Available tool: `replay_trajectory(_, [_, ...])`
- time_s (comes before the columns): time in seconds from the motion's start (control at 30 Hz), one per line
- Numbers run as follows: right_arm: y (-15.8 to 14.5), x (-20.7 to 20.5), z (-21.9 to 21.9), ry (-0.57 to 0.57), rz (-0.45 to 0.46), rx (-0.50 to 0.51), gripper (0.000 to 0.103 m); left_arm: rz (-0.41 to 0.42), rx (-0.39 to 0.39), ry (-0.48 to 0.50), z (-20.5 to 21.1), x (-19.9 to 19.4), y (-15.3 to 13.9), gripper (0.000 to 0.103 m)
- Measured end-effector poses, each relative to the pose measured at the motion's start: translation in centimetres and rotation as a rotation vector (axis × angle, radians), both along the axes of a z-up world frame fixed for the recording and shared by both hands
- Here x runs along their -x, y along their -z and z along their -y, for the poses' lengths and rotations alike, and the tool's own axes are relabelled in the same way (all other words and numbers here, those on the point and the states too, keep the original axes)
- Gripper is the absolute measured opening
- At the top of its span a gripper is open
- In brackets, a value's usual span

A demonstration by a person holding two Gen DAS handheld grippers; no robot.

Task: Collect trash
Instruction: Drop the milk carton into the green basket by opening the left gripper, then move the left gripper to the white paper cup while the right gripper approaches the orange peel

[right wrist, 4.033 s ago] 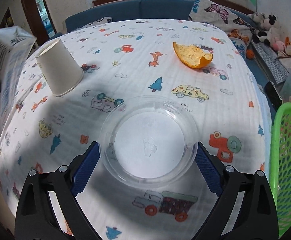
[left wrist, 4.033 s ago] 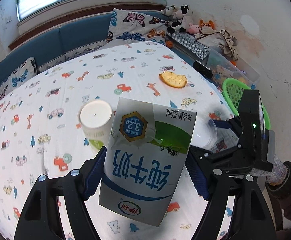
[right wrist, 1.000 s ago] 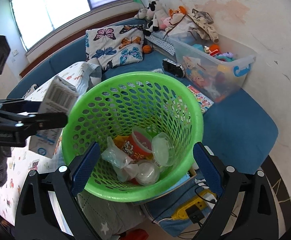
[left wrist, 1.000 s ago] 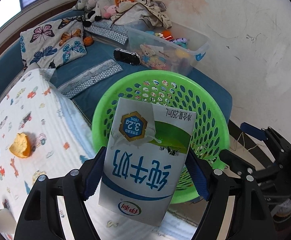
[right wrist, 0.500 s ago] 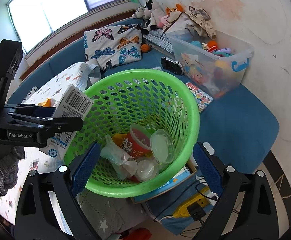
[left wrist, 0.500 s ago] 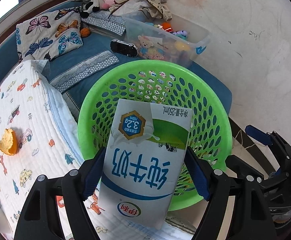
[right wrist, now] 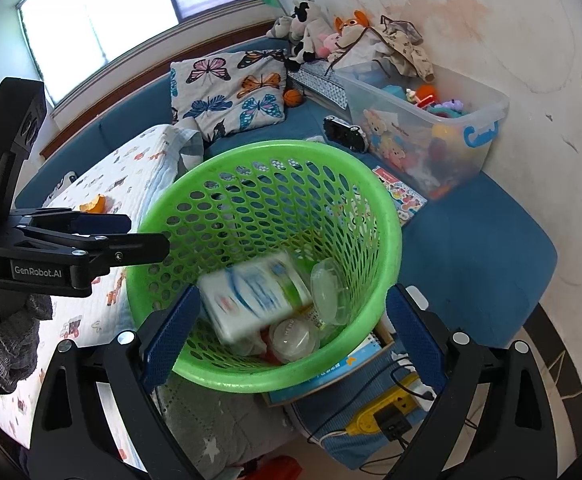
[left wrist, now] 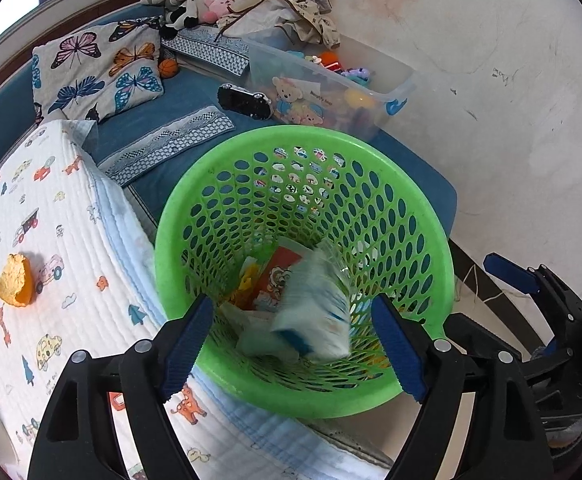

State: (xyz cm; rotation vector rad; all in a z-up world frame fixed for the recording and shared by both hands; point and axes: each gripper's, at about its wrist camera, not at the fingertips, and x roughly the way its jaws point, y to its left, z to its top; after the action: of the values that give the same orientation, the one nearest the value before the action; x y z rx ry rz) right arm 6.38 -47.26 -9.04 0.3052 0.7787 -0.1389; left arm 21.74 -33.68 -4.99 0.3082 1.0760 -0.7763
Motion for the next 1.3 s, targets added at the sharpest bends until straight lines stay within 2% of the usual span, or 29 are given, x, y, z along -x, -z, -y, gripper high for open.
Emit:
replay_trajectory(0.33, [-0.9, -0.1, -1.2, -0.024, 0.008, 0.015, 0.093, 0.033, 0.057, -0.071, -4.1, 0.6, -1.5, 0.079])
replay_trajectory(0.63, [-1.5, -1.5, -4.3, -0.093, 0.016, 0.033, 0.093, 0.069, 0.084, -0.183, -10.2, 1.0, -2.3, 0.079])
replay_trajectory(0.93, [-1.4, -3.5, -8.1, -0.187, 0.011, 0.036, 0.093, 0.130, 0.075, -0.333, -17.8, 1.7, -2.6, 0.079])
replay_trajectory(1.3, [-1.6, -6.3, -13.1, -0.303, 0.008, 0.043, 0.093, 0.199, 0.049, -0.595, -29.2, 2.5, -2.7, 0.079])
